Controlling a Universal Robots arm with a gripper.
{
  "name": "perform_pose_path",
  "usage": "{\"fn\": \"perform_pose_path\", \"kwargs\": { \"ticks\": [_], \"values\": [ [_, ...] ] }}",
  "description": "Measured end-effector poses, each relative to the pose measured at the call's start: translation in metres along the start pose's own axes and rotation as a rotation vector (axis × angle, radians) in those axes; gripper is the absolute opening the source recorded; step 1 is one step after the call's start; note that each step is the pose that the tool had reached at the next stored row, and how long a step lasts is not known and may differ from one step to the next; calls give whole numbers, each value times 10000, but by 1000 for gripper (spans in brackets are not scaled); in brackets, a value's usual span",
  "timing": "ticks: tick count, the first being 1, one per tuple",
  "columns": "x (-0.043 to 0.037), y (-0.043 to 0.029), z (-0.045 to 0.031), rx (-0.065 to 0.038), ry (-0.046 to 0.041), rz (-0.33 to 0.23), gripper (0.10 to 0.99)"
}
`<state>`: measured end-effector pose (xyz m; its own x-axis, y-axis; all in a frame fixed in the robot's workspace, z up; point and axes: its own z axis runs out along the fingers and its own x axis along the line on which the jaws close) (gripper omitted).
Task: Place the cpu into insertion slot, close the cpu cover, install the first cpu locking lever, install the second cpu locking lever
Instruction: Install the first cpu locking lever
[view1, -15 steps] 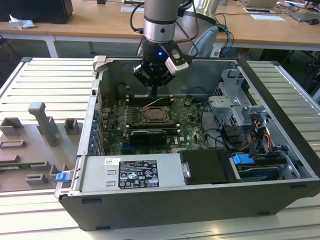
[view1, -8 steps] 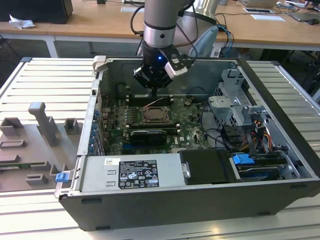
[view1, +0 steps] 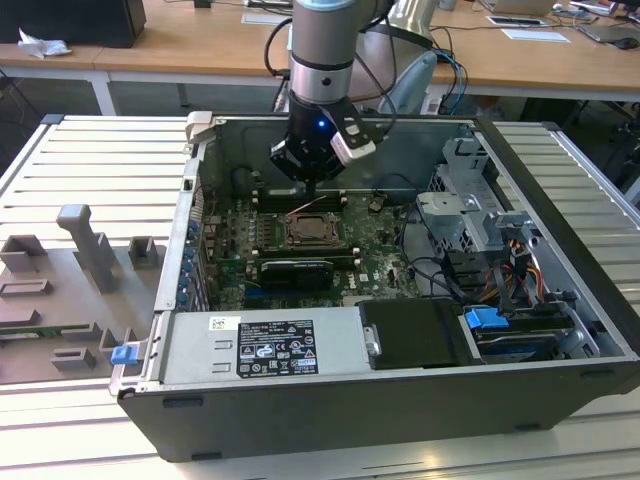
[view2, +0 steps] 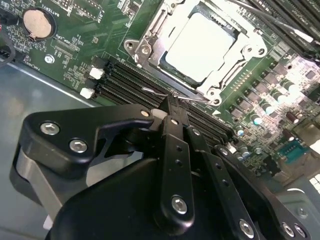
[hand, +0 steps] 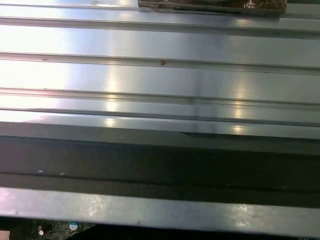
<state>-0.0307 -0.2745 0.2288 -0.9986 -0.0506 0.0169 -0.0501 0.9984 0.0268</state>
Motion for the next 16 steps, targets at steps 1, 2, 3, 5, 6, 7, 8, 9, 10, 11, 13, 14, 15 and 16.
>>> {"fn": "perform_pose_path", "kwargs": {
  "ticks": [1, 2, 3, 5, 6, 7, 8, 9, 10, 11, 13, 14, 15, 16],
  "values": [
    [-8, 1, 6, -1, 0, 0, 106],
    [-16, 2, 10, 0, 1, 0, 106],
    [-27, 2, 15, -2, 0, 1, 106],
    [-41, 2, 23, -4, 0, 1, 106],
    [-54, 1, 27, -2, 2, 1, 106],
    [-71, 0, 32, -4, 1, 0, 106],
    [-78, -1, 37, -4, 1, 0, 106],
    [-89, -2, 45, -4, 1, 1, 106],
    [-99, -2, 55, -3, 1, 1, 106],
    [-107, -3, 63, -3, 1, 1, 106],
    [-130, -5, 87, -4, 0, 1, 106],
    [-137, -5, 101, -7, -1, 1, 106],
    [-140, -6, 107, -12, -1, 6, 106],
    [-147, -8, 117, -33, 0, 19, 106]
  ]
}}
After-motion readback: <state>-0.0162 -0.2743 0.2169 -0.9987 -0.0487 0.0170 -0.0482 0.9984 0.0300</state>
